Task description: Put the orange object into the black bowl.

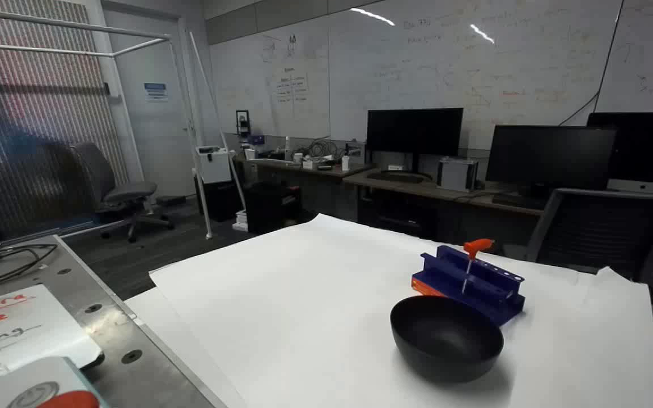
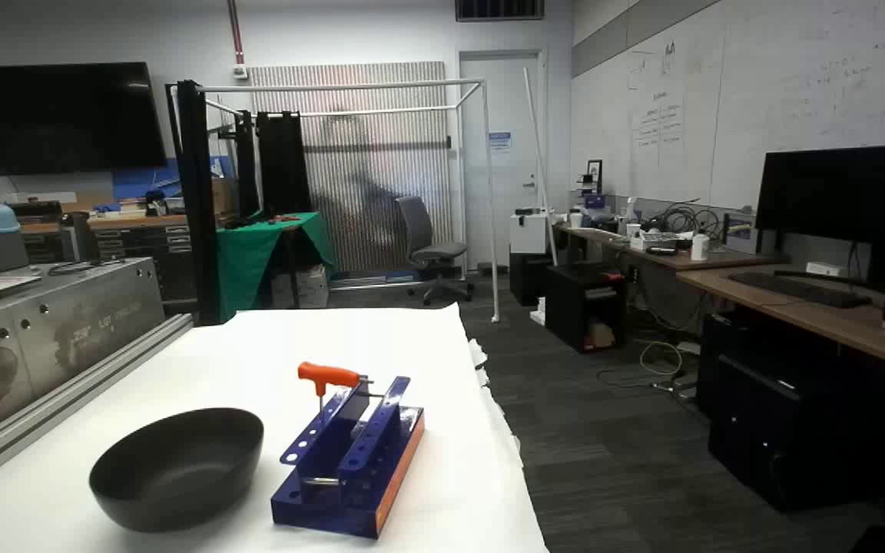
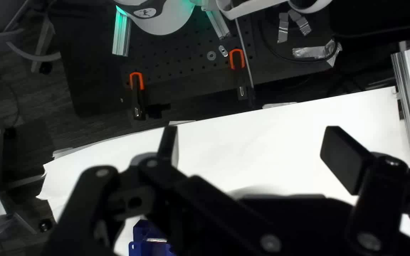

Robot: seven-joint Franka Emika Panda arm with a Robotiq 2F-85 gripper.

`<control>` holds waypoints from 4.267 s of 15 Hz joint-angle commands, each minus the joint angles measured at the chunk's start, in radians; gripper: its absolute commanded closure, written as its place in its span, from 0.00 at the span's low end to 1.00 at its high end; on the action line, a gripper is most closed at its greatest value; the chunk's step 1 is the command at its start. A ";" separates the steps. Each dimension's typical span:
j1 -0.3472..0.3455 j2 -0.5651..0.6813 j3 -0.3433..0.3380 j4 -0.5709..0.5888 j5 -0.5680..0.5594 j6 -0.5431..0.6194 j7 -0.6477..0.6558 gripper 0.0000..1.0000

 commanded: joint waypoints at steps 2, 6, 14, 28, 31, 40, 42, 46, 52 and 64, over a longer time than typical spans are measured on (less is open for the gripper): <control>0.008 0.001 -0.006 0.006 -0.003 0.001 0.004 0.00; 0.007 -0.002 -0.006 0.008 -0.003 0.000 0.004 0.00; -0.105 0.220 -0.004 -0.081 -0.079 0.300 0.264 0.00; -0.135 0.608 -0.296 0.066 -0.088 0.588 0.743 0.00; -0.130 0.617 -0.315 0.097 -0.103 0.680 0.832 0.00; -0.096 0.680 -0.328 0.064 -0.330 0.856 1.193 0.50; -0.090 0.683 -0.329 0.057 -0.324 0.872 1.201 0.66; -0.081 0.680 -0.332 0.056 -0.339 0.880 1.218 0.96; -0.074 0.650 -0.329 0.116 -0.362 0.800 1.169 0.95; -0.079 0.556 -0.325 0.224 0.133 0.704 0.799 0.95</control>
